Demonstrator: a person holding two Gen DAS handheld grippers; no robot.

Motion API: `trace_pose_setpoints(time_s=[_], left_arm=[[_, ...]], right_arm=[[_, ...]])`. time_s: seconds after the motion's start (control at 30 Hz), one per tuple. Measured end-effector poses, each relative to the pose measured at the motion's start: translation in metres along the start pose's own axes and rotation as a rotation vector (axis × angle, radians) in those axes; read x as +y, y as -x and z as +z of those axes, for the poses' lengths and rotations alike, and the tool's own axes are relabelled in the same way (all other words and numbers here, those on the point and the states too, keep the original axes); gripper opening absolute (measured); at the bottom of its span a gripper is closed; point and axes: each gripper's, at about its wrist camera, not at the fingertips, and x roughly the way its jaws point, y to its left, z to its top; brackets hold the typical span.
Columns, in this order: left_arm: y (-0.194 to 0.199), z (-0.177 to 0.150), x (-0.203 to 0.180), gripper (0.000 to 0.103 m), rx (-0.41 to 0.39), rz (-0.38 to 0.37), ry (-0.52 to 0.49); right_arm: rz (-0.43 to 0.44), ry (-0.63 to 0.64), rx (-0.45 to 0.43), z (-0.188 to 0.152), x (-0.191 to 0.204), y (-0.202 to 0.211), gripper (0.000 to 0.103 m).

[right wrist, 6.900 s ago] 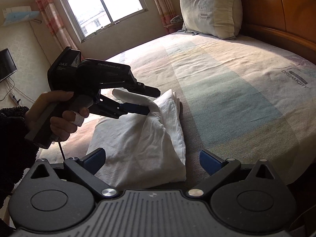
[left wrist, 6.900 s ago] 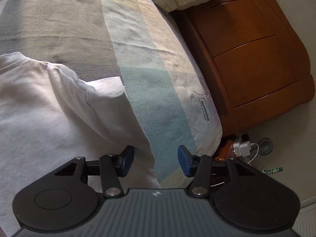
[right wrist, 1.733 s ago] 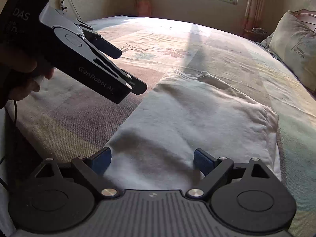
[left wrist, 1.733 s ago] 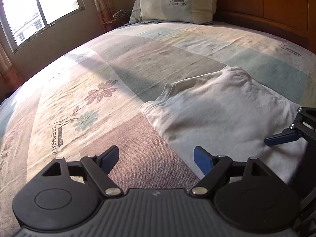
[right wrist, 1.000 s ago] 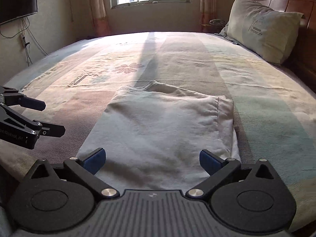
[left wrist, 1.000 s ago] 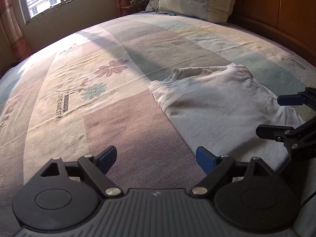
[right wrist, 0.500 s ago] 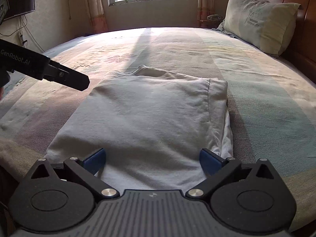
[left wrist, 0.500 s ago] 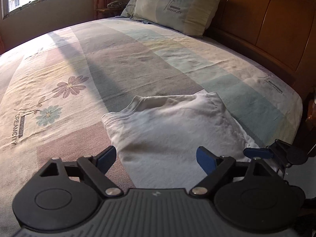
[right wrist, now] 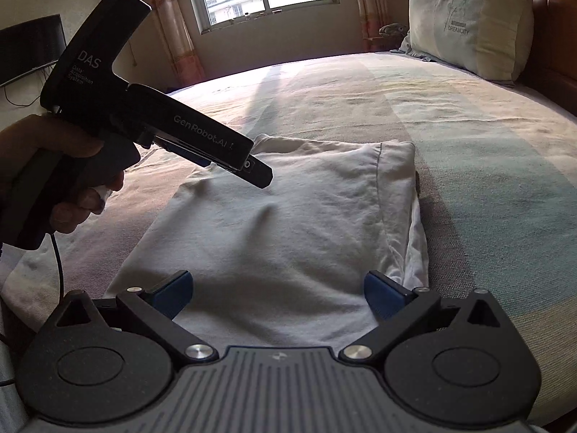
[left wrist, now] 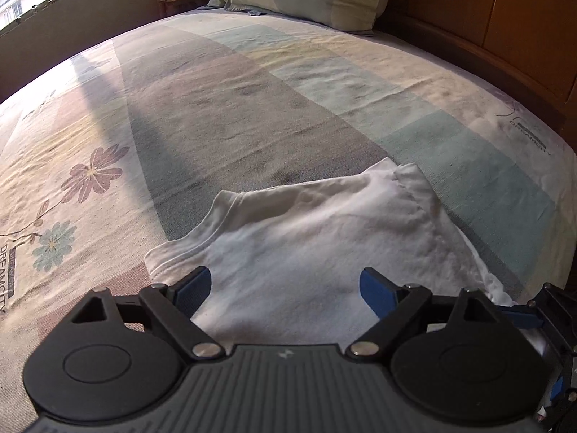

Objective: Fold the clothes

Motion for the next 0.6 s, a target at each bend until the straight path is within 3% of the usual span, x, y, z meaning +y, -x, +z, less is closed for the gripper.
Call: trace_pose_setpoints(time_s=[0.23,0.4,0.6], left_arm=[[0.027,-0.033,-0.005,0.090,0.038,-0.114,0.124],[0.021,-0.057,-0.004,0.090,0.108,-0.098,0.167],[0.049,-0.062,-0.004,0.090,0.044,-0.129,0.186]], right_arm=[[-0.019,0.019,0.005,0.000,0.004,-0.001,0.103],[-0.024,0.020,0.003,0.000,0.005,-0.001,0.103],[-0.027,0.024,-0.001,-0.001,0.005,-0.001,0.103]])
